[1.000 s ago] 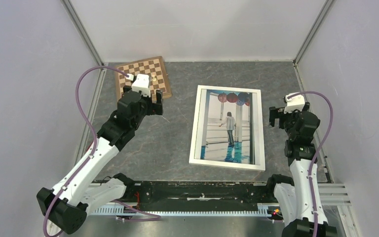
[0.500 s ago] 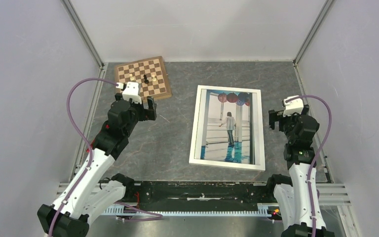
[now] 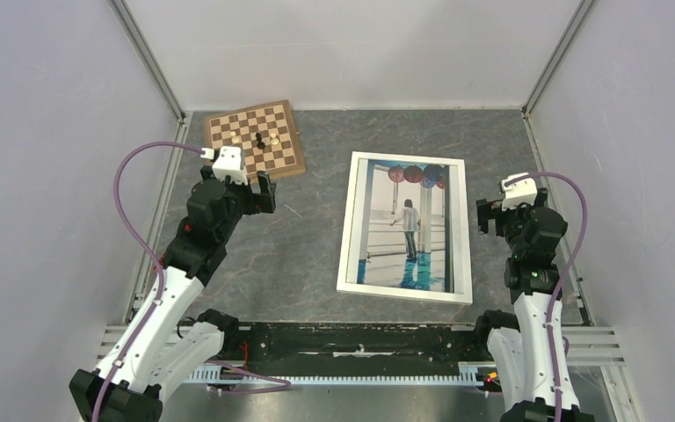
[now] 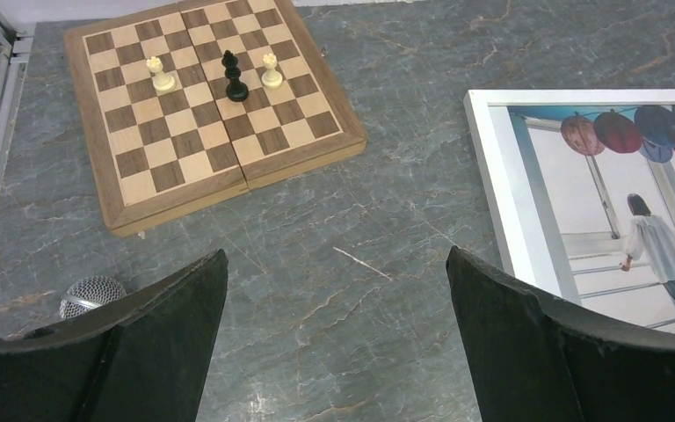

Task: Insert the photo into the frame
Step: Reset both arms

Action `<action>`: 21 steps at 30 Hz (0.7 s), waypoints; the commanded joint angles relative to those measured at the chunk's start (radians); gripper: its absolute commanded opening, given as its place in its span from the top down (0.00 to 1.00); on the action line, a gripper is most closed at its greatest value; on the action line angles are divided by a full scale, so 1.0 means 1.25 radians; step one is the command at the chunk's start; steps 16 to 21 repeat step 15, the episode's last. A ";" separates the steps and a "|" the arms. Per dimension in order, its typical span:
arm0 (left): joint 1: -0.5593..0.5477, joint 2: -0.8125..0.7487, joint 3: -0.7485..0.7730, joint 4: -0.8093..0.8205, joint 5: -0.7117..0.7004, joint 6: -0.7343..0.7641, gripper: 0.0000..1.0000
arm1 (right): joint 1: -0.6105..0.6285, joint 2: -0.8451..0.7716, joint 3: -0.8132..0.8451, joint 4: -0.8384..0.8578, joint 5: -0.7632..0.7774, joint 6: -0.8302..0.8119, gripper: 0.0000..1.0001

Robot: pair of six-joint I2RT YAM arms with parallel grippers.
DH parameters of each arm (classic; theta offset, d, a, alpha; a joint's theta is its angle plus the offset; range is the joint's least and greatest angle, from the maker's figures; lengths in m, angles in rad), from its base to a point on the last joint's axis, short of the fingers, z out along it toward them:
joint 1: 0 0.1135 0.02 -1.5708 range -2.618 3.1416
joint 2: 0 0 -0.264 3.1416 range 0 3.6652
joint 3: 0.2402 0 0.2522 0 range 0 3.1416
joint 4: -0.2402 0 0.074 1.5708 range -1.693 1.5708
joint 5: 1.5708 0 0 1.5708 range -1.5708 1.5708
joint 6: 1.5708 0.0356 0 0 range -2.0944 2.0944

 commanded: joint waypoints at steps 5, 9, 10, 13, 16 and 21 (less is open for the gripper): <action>0.013 -0.003 0.009 0.036 -0.003 -0.005 0.00 | 0.002 -0.006 -0.003 0.030 -0.006 -0.011 0.02; 0.015 -0.005 0.009 0.034 -0.004 -0.004 0.00 | 0.002 -0.007 -0.002 0.029 -0.003 -0.012 0.02; 0.015 -0.005 0.010 0.034 -0.005 -0.004 0.00 | 0.002 -0.006 -0.003 0.029 -0.002 -0.011 0.02; 0.016 -0.007 0.009 0.034 -0.007 -0.003 0.00 | 0.003 -0.006 -0.002 0.028 -0.002 -0.010 0.02; 0.018 -0.007 0.009 0.034 -0.008 -0.002 0.00 | 0.002 -0.008 0.000 0.027 -0.004 -0.012 0.02; 0.018 -0.007 0.009 0.034 -0.008 -0.002 0.00 | 0.002 -0.008 0.000 0.027 -0.004 -0.012 0.02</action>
